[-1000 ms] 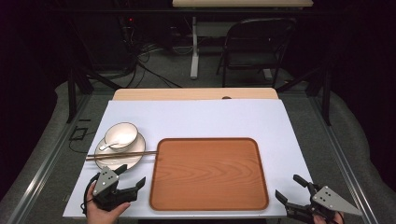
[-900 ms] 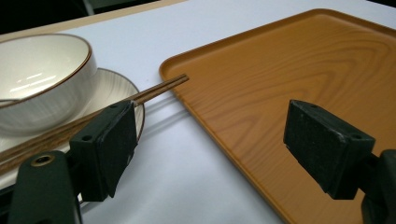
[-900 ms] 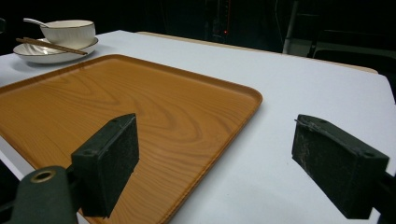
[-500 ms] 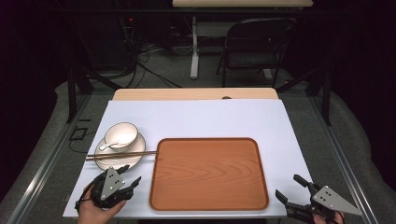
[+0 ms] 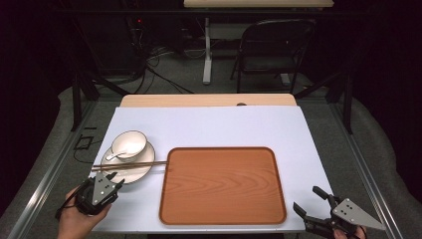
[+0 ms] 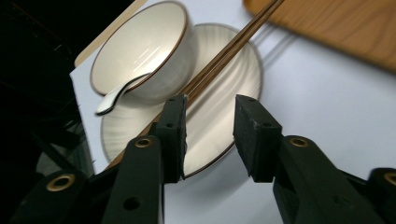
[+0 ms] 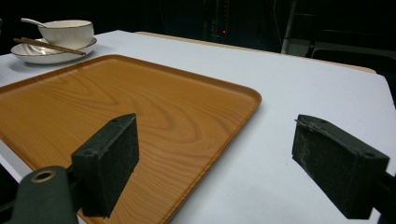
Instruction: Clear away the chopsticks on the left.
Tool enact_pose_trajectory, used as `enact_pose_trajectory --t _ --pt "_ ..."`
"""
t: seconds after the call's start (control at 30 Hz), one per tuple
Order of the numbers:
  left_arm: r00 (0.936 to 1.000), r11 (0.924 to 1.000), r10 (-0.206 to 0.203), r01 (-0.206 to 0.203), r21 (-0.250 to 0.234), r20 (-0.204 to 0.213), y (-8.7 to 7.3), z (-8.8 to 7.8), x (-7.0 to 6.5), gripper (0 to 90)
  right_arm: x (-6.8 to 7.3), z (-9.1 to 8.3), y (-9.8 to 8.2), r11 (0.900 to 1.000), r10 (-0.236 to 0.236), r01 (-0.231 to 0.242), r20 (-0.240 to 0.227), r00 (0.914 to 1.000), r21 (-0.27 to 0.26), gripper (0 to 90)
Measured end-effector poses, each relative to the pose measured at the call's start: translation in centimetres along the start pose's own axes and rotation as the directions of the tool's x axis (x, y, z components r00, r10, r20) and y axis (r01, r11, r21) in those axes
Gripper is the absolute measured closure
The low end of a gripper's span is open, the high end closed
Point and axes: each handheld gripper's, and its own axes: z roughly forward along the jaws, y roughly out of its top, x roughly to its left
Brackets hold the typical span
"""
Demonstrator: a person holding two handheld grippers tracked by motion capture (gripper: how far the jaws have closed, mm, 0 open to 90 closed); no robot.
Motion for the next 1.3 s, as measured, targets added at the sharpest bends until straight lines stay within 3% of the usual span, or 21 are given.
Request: enact_pose_trajectory --t 0.13,0.33,0.47,0.7,0.77,0.8,0.9,1.03,1.3 --pt "0.9999 0.999 0.014 -0.014 0.042 -0.008 -0.5 0.4 1.1 72.3 0.0 0.0 0.0 1.0 -0.004 0.004 0.001 1.0 -0.001 14.4" --pt "0.9935 0.9873 0.111 -0.113 0.111 0.024 -0.4 2.0 1.3 73.3 0.0 0.0 0.0 1.0 -0.004 0.004 0.003 1.0 0.0 14.4" --pt "0.9905 0.9821 0.131 -0.135 0.131 0.042 -0.1 3.4 1.4 71.2 0.0 0.0 0.0 1.0 0.0 0.0 0.003 1.0 0.0 14.4" --pt "0.989 0.9792 0.135 -0.143 0.144 0.06 0.8 5.1 2.1 69.6 -0.1 -0.1 0.0 1.0 0.002 -0.002 0.007 1.0 -0.004 14.4" --pt "0.9872 0.9771 0.145 -0.153 0.148 0.068 0.9 5.4 1.9 70.2 -0.1 -0.1 0.0 1.0 0.006 -0.006 0.009 0.9999 -0.005 14.4" --pt "0.9839 0.9707 0.168 -0.176 0.164 0.061 0.9 5.8 1.8 70.4 -0.2 -0.1 0.0 1.0 0.004 -0.004 0.008 1.0 -0.006 14.4" --pt "0.9828 0.9692 0.175 -0.182 0.165 0.061 0.8 6.1 1.6 71.1 -0.1 -0.1 0.0 1.0 0.007 -0.007 0.008 0.9999 -0.006 14.4" --pt "0.9828 0.9685 0.178 -0.184 0.168 0.049 0.6 6.3 1.6 70.6 -0.1 -0.1 0.0 1.0 0.007 -0.007 0.007 1.0 -0.007 14.4" --pt "0.9857 0.9747 0.168 -0.167 0.149 0.006 -0.2 6.4 1.7 65.2 -0.2 -0.1 -0.1 1.0 0.006 -0.006 0.006 1.0 -0.008 14.4"
